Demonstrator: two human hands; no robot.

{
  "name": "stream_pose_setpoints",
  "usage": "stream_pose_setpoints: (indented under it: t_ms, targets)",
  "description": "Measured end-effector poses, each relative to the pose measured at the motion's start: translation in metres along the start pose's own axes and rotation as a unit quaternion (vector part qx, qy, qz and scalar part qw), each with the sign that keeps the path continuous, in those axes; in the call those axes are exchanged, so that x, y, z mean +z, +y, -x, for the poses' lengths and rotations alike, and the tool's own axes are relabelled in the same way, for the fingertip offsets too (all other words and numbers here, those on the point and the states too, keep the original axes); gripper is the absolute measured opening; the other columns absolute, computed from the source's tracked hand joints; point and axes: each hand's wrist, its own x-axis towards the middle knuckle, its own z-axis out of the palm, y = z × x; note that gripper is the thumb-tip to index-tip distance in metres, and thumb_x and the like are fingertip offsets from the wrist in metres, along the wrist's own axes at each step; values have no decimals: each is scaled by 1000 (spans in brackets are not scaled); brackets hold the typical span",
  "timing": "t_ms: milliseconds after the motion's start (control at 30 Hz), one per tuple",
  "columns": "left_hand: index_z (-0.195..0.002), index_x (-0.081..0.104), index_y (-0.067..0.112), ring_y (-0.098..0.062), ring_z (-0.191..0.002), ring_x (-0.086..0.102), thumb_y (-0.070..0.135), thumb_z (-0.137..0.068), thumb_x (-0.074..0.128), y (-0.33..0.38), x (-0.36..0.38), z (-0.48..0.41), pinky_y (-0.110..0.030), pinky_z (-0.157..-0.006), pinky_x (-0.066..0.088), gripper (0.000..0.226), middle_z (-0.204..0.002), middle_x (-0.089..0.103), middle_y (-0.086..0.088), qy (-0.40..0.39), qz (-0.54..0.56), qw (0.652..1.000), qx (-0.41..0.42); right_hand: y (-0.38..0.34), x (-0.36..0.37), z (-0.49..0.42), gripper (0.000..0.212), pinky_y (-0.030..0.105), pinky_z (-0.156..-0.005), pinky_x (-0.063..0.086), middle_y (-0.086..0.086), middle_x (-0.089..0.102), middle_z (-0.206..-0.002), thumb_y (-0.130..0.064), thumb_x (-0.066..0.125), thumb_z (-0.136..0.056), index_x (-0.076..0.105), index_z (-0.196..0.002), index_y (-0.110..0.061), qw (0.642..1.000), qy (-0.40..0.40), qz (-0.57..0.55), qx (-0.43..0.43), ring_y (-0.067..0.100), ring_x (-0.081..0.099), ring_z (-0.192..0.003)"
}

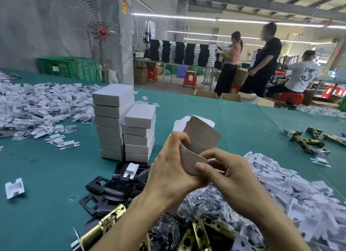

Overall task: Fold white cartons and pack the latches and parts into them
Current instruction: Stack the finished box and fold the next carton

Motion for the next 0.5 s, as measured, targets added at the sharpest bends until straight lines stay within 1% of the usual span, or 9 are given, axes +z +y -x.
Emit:
stream_pose_setpoints:
  t_ms: [33, 67, 133, 200, 267, 300, 367, 433, 500]
  targets:
    - [-98, 33, 41, -11, -67, 56, 53, -51, 75, 0, -1, 0, -44, -56, 52, 64, -84, 60, 6, -2, -6, 1000, 0, 0, 1, 0, 9, 32, -68, 56, -7, 73, -87, -16, 70, -90, 73, -93, -25, 1000, 0, 17, -2, 6, 69, -80]
    - [-97, 33, 40, -10, -65, 55, 53, -52, 74, 0, -2, 0, -44, -56, 51, 62, -83, 59, 6, -4, -11, 1000, 3, -2, 2, -1, 11, 33, -72, 57, -12, 71, -90, -17, 70, -90, 74, -94, -28, 1000, 5, 30, -7, 6, 68, -85]
    - [-95, 32, 40, -10, -63, 53, 51, -56, 72, 1, -3, 1, -43, -54, 49, 57, -83, 55, 7, -9, -28, 999, 16, -6, 4, -1, 17, 26, -78, 55, -20, 66, -102, -22, 71, -90, 73, -99, -37, 999, 22, 23, -32, 5, 66, -99]
    - [-94, 31, 42, -13, -62, 54, 46, -57, 70, 2, -2, 2, -44, -53, 49, 55, -83, 53, 8, -20, -34, 999, 30, -10, 6, -1, 30, 26, -82, 56, -17, 64, -115, -26, 71, -88, 65, -109, -47, 995, 66, -27, -65, 10, 65, -108]
    - [-97, 30, 43, -15, -61, 54, 44, -55, 66, 1, -3, 3, -42, -50, 48, 55, -81, 51, 9, -25, -37, 998, 41, -15, 7, -1, 36, 31, -83, 58, -9, 66, -122, -26, 69, -87, 55, -112, -46, 981, 121, -120, -89, 16, 68, -107]
    - [-99, 30, 44, -14, -60, 53, 43, -54, 66, 1, -3, 3, -38, -49, 46, 57, -81, 51, 9, -27, -41, 998, 47, -18, 6, -2, 34, 30, -84, 58, -5, 69, -123, -28, 67, -86, 53, -112, -44, 972, 135, -168, -93, 17, 70, -105]
    - [-107, 28, 43, -12, -61, 54, 41, -55, 67, 1, -3, 3, -30, -49, 44, 65, -84, 53, 10, -32, -42, 997, 56, -21, 7, -2, 27, 28, -85, 58, 0, 74, -113, -34, 64, -86, 56, -112, -34, 963, 137, -222, -75, 17, 72, -101]
    - [-112, 21, 44, -13, -63, 58, 38, -54, 69, 2, -1, 3, -33, -51, 47, 75, -90, 57, 12, -29, -32, 997, 61, -20, 6, -3, 20, 25, -81, 58, 2, 77, -99, -32, 66, -86, 68, -102, -21, 968, 144, -198, -54, 15, 73, -93]
    - [-112, 15, 46, -16, -65, 62, 39, -53, 68, 4, 0, 2, -38, -53, 52, 79, -92, 57, 14, -18, -17, 998, 58, -18, 7, -3, 17, 24, -77, 57, 3, 77, -90, -30, 70, -78, 76, -90, -18, 974, 153, -164, -37, 17, 72, -87]
